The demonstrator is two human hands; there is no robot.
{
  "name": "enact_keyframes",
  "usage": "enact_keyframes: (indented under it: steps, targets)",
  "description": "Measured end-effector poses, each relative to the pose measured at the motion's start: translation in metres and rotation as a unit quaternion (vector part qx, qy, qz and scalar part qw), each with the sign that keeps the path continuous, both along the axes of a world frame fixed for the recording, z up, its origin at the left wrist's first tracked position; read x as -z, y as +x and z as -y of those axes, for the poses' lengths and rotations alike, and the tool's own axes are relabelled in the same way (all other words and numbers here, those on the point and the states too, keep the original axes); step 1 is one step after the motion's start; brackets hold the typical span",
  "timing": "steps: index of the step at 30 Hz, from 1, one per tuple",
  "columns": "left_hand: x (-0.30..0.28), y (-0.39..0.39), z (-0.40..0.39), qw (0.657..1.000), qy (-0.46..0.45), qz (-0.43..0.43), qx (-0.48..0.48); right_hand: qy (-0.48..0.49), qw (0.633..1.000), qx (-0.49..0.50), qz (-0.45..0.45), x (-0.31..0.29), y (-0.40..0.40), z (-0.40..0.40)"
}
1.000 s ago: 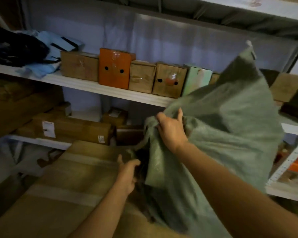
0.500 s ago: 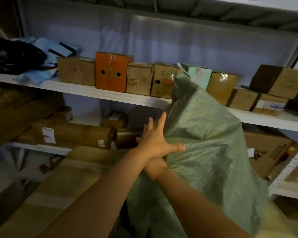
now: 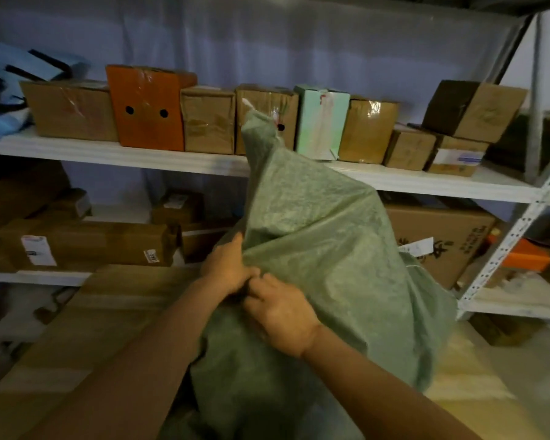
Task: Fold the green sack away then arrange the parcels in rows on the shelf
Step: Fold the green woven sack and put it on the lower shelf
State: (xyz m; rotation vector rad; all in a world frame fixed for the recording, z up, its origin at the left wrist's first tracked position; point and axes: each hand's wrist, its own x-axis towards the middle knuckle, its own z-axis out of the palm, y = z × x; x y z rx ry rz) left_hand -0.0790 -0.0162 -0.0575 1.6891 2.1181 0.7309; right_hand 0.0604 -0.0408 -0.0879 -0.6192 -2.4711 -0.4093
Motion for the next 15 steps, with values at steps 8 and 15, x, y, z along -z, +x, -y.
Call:
enact_keyframes:
  steps: [8, 15]
  targets:
    - [0.031, -0.005, 0.016, 0.993, 0.03, 0.085, -0.077, -0.221, 0.864, 0.412, -0.186, -0.059, 0.097, -0.049]
    - [0.021, -0.021, 0.015, 0.834, -0.002, 0.542, -0.097, -0.437, 0.847, 0.297, -0.057, -0.023, 0.096, -0.065]
